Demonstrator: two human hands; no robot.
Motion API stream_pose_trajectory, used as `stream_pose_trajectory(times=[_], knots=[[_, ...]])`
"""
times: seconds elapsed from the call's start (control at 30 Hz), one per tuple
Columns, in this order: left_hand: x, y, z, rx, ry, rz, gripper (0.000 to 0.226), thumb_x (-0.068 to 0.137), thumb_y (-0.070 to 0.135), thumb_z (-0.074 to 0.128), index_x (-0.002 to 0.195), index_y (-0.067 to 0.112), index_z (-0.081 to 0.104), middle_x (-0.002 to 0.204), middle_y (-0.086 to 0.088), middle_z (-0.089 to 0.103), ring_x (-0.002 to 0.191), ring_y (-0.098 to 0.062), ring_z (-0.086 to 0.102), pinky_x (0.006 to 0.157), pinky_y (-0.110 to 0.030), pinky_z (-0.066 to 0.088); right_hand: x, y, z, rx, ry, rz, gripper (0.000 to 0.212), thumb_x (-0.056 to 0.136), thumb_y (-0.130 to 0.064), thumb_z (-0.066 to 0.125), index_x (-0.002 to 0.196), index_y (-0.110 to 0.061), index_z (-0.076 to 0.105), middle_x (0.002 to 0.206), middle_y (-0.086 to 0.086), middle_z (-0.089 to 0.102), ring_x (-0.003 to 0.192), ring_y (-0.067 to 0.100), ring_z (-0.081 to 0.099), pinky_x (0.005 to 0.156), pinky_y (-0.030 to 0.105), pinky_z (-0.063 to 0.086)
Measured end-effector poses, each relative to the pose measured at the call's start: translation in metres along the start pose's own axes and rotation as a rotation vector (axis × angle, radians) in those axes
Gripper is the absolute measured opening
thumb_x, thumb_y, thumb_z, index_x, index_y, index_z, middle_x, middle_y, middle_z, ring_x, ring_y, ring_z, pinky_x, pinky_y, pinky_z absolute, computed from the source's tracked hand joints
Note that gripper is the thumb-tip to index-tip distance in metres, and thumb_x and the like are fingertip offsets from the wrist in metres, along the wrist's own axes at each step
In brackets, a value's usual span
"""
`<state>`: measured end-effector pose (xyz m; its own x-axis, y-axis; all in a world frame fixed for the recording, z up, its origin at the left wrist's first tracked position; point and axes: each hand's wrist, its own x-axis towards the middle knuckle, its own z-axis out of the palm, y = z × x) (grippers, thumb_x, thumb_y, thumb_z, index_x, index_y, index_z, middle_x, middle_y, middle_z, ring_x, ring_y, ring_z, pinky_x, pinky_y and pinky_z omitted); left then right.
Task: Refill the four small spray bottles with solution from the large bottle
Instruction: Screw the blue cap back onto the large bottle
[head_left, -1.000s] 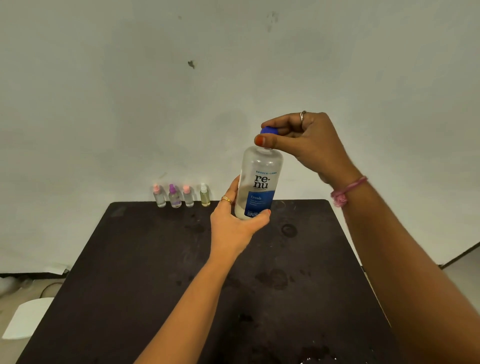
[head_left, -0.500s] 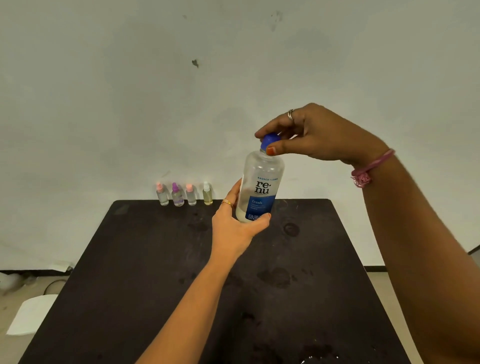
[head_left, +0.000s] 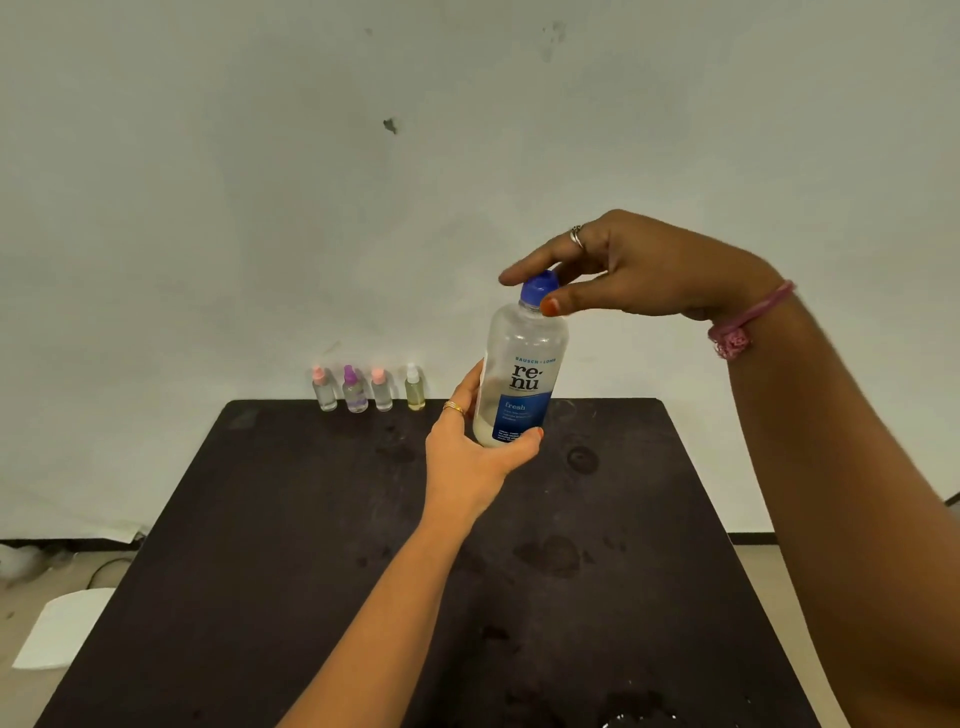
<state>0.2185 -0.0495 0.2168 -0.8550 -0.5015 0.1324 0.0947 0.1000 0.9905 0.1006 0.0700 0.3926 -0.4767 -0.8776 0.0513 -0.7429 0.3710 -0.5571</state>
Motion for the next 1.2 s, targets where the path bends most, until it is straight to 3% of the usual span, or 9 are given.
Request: stream_pose_trajectory(times=[0.13, 0.33, 0.47, 0.53, 0.63, 0.77, 0.87, 1.07, 1.2], knots=[[-0.002, -0.002, 0.001, 0.012, 0.010, -0.014, 0.074, 0.071, 0.011, 0.082, 0.124, 0.044, 0.041, 0.109, 0.034, 0.049, 0.097, 0.004, 0.055, 0.071, -0.005, 0.047, 0.003, 0.000, 0.008, -0.083, 0.148, 0.096, 0.031, 0.075, -0.028, 0.078, 0.105, -0.026, 0.070, 0.096, -0.010, 0.069, 0.083, 0.006, 0.066, 0.087, 0.028, 0.054], [-0.004, -0.004, 0.003, -0.004, 0.024, -0.021, 0.075, 0.071, 0.009, 0.081, 0.125, 0.042, 0.041, 0.111, 0.029, 0.051, 0.095, 0.004, 0.056, 0.068, -0.002, 0.047, 0.006, -0.007, 0.025, -0.093, 0.340, 0.216, 0.045, 0.061, -0.052, 0.079, 0.088, -0.017, 0.073, 0.072, -0.006, 0.069, 0.066, 0.005, 0.066, 0.063, 0.015, 0.052], [-0.005, -0.005, 0.003, -0.021, 0.010, -0.027, 0.073, 0.072, 0.009, 0.081, 0.123, 0.044, 0.041, 0.117, 0.024, 0.053, 0.100, 0.000, 0.057, 0.071, -0.005, 0.048, -0.006, -0.005, 0.005, 0.084, 0.081, 0.260, 0.081, 0.051, -0.053, 0.075, 0.123, -0.018, 0.060, 0.101, -0.006, 0.071, 0.083, 0.008, 0.069, 0.079, 0.025, 0.056], [-0.005, -0.004, 0.003, -0.026, 0.010, -0.025, 0.073, 0.072, 0.009, 0.081, 0.123, 0.043, 0.041, 0.119, 0.022, 0.052, 0.099, 0.001, 0.056, 0.071, -0.005, 0.047, -0.010, -0.002, -0.002, 0.091, -0.026, 0.189, 0.082, 0.061, -0.041, 0.076, 0.136, -0.025, 0.047, 0.120, -0.011, 0.062, 0.092, 0.006, 0.068, 0.083, 0.021, 0.053], [-0.005, -0.003, 0.005, -0.023, 0.006, -0.022, 0.073, 0.072, 0.010, 0.081, 0.123, 0.043, 0.040, 0.120, 0.022, 0.052, 0.102, -0.002, 0.056, 0.072, -0.005, 0.048, -0.009, 0.001, 0.003, 0.090, 0.004, 0.060, 0.050, 0.081, -0.018, 0.071, 0.128, -0.026, 0.056, 0.118, -0.016, 0.061, 0.099, 0.005, 0.065, 0.086, 0.016, 0.051], [-0.006, -0.003, 0.006, -0.012, 0.027, -0.030, 0.074, 0.071, 0.010, 0.082, 0.124, 0.043, 0.041, 0.113, 0.029, 0.052, 0.098, 0.001, 0.056, 0.071, -0.005, 0.047, -0.004, 0.007, 0.016, 0.070, 0.162, 0.086, 0.032, 0.077, -0.023, 0.077, 0.108, -0.027, 0.069, 0.104, -0.012, 0.068, 0.088, 0.007, 0.067, 0.087, 0.024, 0.053], [-0.006, -0.005, 0.003, -0.004, 0.054, -0.033, 0.077, 0.071, 0.011, 0.082, 0.128, 0.042, 0.042, 0.116, 0.025, 0.053, 0.104, -0.003, 0.056, 0.075, -0.010, 0.049, -0.003, 0.005, 0.024, 0.122, 0.278, 0.161, 0.034, 0.067, -0.031, 0.083, 0.099, -0.025, 0.073, 0.092, -0.007, 0.071, 0.085, 0.007, 0.067, 0.086, 0.030, 0.055], [-0.007, -0.005, 0.005, -0.002, 0.069, -0.039, 0.079, 0.070, 0.012, 0.083, 0.137, 0.031, 0.045, 0.121, 0.018, 0.055, 0.105, -0.006, 0.057, 0.075, -0.009, 0.050, 0.005, -0.001, 0.049, 0.075, 0.545, 0.311, 0.047, 0.063, -0.056, 0.077, 0.086, -0.016, 0.069, 0.075, -0.008, 0.064, 0.070, 0.006, 0.059, 0.062, 0.016, 0.045], [-0.007, -0.007, 0.003, -0.035, 0.054, -0.041, 0.076, 0.070, 0.010, 0.083, 0.132, 0.033, 0.045, 0.119, 0.018, 0.057, 0.102, -0.002, 0.059, 0.072, -0.006, 0.050, 0.000, 0.000, 0.041, 0.025, 0.296, 0.312, 0.064, 0.066, -0.063, 0.066, 0.109, -0.016, 0.064, 0.101, -0.003, 0.063, 0.086, 0.010, 0.061, 0.073, 0.024, 0.047]])
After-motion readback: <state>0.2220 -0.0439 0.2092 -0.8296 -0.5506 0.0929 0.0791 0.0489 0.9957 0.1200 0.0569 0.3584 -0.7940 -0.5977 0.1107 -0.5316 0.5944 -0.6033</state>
